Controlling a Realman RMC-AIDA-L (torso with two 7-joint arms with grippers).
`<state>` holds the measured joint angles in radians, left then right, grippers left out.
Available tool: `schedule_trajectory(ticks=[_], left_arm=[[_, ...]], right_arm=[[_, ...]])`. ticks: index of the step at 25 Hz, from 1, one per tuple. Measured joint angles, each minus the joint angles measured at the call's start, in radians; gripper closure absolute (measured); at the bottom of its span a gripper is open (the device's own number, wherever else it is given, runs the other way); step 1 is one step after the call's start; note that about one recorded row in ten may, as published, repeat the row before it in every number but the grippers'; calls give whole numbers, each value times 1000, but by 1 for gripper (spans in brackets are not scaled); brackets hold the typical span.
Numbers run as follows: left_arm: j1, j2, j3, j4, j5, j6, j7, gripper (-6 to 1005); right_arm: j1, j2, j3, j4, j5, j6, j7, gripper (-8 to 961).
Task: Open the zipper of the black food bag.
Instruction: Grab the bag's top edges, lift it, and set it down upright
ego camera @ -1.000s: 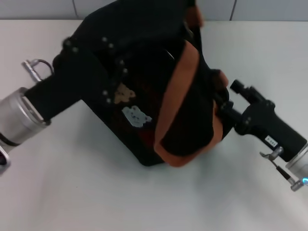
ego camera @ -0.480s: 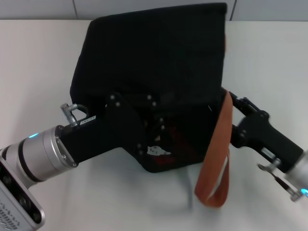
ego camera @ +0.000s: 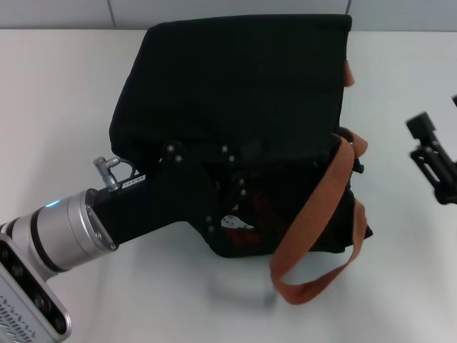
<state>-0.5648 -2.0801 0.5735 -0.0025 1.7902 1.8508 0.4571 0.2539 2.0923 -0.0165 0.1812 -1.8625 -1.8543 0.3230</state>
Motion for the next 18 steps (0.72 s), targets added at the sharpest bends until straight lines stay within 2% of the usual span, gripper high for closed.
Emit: schedule_trajectory(ticks=[3,8,12,15,18], left_arm=[[0,0,0,-1,0,-3,1,903],[-2,0,-1,-1,0,-1,1,905],[-2,0,-4,-1,0,-1,1,906],[-2,0,-6,-1,0,-1,1,906],[-2,0,-7,-1,0,-1,2,906]], right_arm=[[45,0,-7,18,-4,-5,-75,126],[113,2,3,40,4,34,-90,126],[170,-1,-11,40,-3,141,-82,126],[178,-5,-43,26,-14,207,-60,125],[146,-6,-88,0,-16,216,-52,125]])
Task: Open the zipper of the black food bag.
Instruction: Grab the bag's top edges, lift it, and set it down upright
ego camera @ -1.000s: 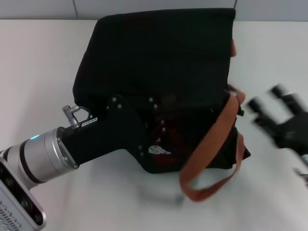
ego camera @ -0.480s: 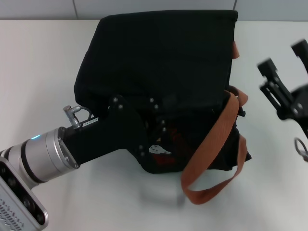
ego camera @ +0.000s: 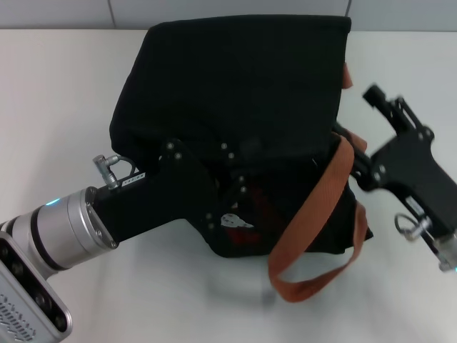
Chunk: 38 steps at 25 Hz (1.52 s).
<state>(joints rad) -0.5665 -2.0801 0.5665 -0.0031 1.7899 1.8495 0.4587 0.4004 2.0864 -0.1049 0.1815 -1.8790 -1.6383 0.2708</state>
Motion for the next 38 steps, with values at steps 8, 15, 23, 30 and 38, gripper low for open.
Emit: schedule_trajectory(ticks=[8,15,23,30,38], left_arm=[[-10,0,-1,0,0,-1,0,907],[-13,0,-1,0,0,-2,0,907],[-14,0,0,0,-3,1,0,906],[-12,0,0,-4,0,4,0,906],[-14,0,3,-6,0,5,1,907]], right_arm=[[-115,5,-18,-25,6,-124,-87,125],[-88,7,8,51,8,-119,-497,125],[-50,8,70,118,8,0,-986,126],[-71,8,76,157,2,-142,-1034,125],[-123,6,115,151,9,-305,-877,125]])
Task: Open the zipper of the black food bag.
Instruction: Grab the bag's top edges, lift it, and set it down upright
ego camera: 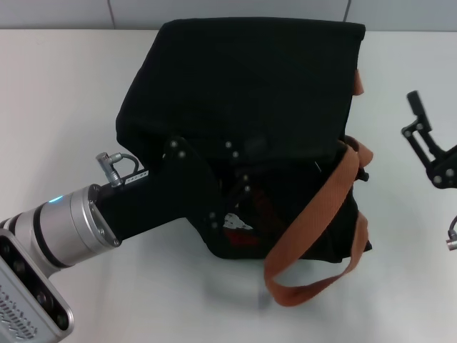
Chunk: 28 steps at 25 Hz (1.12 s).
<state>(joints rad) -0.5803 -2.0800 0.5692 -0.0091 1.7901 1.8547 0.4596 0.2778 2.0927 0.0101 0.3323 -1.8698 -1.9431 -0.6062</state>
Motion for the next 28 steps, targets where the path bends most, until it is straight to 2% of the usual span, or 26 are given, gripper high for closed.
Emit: schedule_trajectory(ticks=[3,7,8,13,15,18,23,28], left_arm=[[0,0,1,0,0,0,1,907],[0,0,0,0,0,-2,2,907],[0,0,-1,0,0,-2,2,906],[0,0,-3,0,0,-2,2,906],[-1,0,-3,0,0,-2,2,906],[-6,0,-3,0,0,-2,2,906],[-10,0,-3,-1,0,-3,2,907],[-10,0,-3,-2,0,-4,2,906]], right_arm=[[27,0,8,-6,0,23,37,125],[82,0,11,-11,-2,141,54,125],[98,0,5,-10,-8,205,54,125],[85,0,-4,-9,-9,297,56,125],[74,0,-8,-9,-10,299,56,125],[7,0,-11,-14,-10,234,56,125],[-29,-1,-17,-15,-11,172,65,126],[-16,0,-67,-8,-12,160,131,126]])
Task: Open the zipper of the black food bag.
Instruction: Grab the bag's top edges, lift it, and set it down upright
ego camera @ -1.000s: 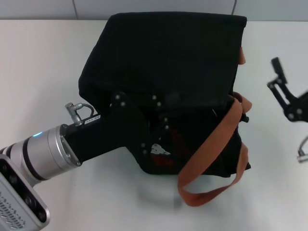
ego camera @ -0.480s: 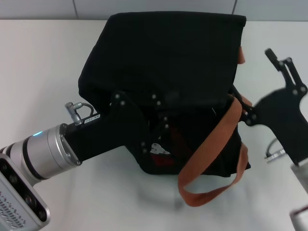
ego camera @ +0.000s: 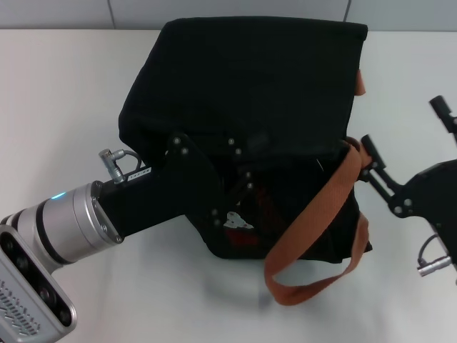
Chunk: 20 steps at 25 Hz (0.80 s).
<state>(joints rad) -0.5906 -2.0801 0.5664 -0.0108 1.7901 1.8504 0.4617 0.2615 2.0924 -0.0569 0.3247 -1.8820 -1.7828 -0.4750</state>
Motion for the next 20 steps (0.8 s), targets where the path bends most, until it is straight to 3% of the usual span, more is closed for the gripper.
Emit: schedule_trajectory(ticks=[11,20], left_arm=[[-1,0,0,0,0,2,0,906],[-2,0,4,0,0,3,0,907]], right_arm=[[69,0,-24,4,0,109,53,126],[75,0,-87,14,5,135,56,126]])
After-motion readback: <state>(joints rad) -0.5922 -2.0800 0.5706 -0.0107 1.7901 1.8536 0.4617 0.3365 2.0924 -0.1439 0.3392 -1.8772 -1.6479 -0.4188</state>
